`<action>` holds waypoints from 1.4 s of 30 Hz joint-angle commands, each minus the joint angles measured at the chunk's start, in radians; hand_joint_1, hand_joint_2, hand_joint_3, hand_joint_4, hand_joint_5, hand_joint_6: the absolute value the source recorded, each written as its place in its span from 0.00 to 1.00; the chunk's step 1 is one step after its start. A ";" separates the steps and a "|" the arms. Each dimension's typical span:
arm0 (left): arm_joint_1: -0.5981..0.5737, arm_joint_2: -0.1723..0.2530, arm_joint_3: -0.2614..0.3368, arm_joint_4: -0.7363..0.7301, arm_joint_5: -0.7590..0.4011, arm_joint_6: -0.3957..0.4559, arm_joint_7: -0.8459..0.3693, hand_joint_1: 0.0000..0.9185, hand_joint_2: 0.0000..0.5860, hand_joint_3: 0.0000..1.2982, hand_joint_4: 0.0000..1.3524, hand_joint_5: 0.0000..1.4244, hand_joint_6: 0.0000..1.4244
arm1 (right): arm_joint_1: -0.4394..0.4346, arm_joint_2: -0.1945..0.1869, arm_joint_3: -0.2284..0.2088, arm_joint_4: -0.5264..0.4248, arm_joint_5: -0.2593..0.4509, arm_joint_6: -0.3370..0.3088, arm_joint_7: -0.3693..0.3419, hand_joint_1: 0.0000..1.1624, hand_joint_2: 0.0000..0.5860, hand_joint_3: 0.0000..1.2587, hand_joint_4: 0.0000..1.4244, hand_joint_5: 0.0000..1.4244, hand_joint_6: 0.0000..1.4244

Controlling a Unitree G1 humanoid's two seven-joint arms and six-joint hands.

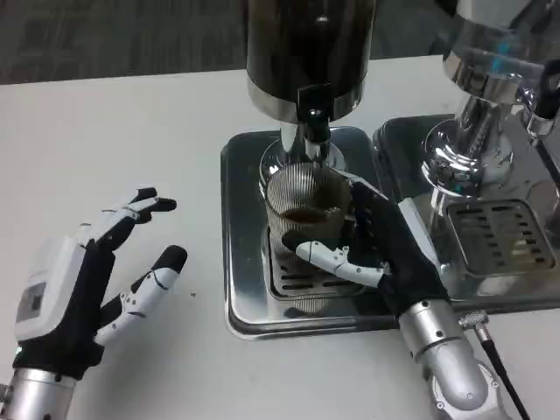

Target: Grasp the cup under the faucet to collect the drink, then remove the cup.

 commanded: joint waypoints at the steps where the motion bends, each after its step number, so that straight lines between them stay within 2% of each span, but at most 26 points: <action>1: 0.003 -0.003 0.003 -0.005 -0.005 0.010 0.001 0.00 0.40 0.27 0.14 0.22 0.13 | 0.007 0.004 -0.008 0.031 -0.007 -0.010 -0.027 0.80 0.35 0.32 0.27 0.25 0.36; 3: 0.002 -0.003 0.002 -0.004 -0.006 0.010 0.000 0.00 0.40 0.27 0.14 0.22 0.13 | 0.003 0.002 -0.007 0.035 -0.017 -0.017 -0.044 0.84 0.36 0.35 0.31 0.28 0.39; 9: -0.003 -0.001 0.001 0.000 -0.007 0.010 -0.003 0.00 0.40 0.27 0.14 0.23 0.13 | -0.005 0.005 -0.008 0.047 -0.040 -0.042 -0.099 0.87 0.36 0.40 0.36 0.34 0.45; 19: -0.012 0.001 -0.004 0.009 -0.009 0.005 -0.011 0.00 0.41 0.27 0.14 0.23 0.13 | -0.003 0.010 -0.009 0.041 -0.072 -0.069 -0.168 0.89 0.31 0.42 0.39 0.40 0.54; 29: -0.017 0.002 -0.007 0.017 -0.012 0.001 -0.015 0.00 0.41 0.27 0.14 0.24 0.13 | 0.012 0.008 -0.008 0.016 -0.085 -0.083 -0.198 0.90 0.29 0.42 0.40 0.43 0.57; 42: -0.031 0.002 -0.023 0.034 -0.011 -0.010 -0.027 0.00 0.41 0.27 0.14 0.25 0.14 | 0.103 -0.003 -0.019 -0.140 -0.118 -0.061 -0.230 0.91 0.31 0.42 0.40 0.44 0.61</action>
